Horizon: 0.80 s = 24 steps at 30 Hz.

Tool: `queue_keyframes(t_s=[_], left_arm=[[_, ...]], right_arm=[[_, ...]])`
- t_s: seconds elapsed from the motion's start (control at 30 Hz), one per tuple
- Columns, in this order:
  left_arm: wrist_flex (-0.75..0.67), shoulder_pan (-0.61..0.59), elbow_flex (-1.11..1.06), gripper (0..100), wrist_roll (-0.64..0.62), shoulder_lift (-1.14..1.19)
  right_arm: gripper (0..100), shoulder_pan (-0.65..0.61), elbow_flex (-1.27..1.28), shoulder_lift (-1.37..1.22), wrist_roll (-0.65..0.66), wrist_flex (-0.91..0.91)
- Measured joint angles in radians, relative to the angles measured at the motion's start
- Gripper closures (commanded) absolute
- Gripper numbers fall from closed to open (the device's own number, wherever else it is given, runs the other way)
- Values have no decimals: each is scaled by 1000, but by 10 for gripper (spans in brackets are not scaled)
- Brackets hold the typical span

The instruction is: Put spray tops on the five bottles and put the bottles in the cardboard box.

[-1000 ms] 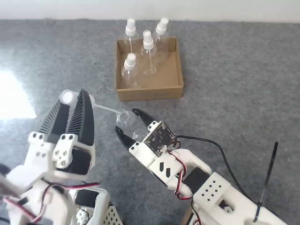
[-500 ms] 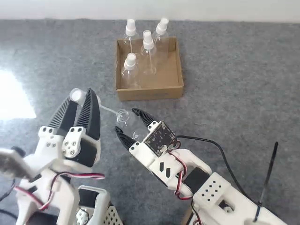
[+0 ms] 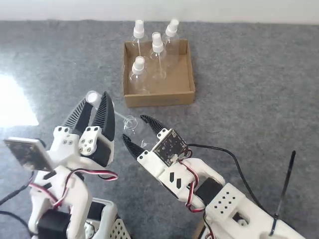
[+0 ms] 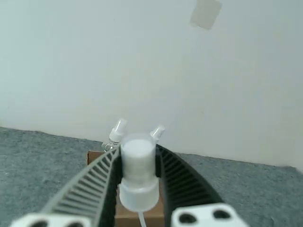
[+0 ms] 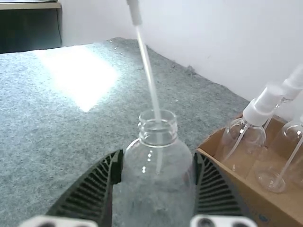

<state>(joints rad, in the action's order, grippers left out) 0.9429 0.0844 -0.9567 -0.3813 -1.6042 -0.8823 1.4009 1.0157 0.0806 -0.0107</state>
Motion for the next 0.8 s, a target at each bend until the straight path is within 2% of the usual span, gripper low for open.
queue_keyframes(t_s=[0.4, 0.63, 0.8], left_arm=[[0, 49, -18, 985, 5, 2], [-37, 64, -43, 984, 5, 2], [-37, 130, -48, 984, 55, 2]], right_arm=[[905, 0, 0, 11, 0, 0], [905, 0, 31, 198, 0, 44], [905, -6, 35, 285, 0, 130]])
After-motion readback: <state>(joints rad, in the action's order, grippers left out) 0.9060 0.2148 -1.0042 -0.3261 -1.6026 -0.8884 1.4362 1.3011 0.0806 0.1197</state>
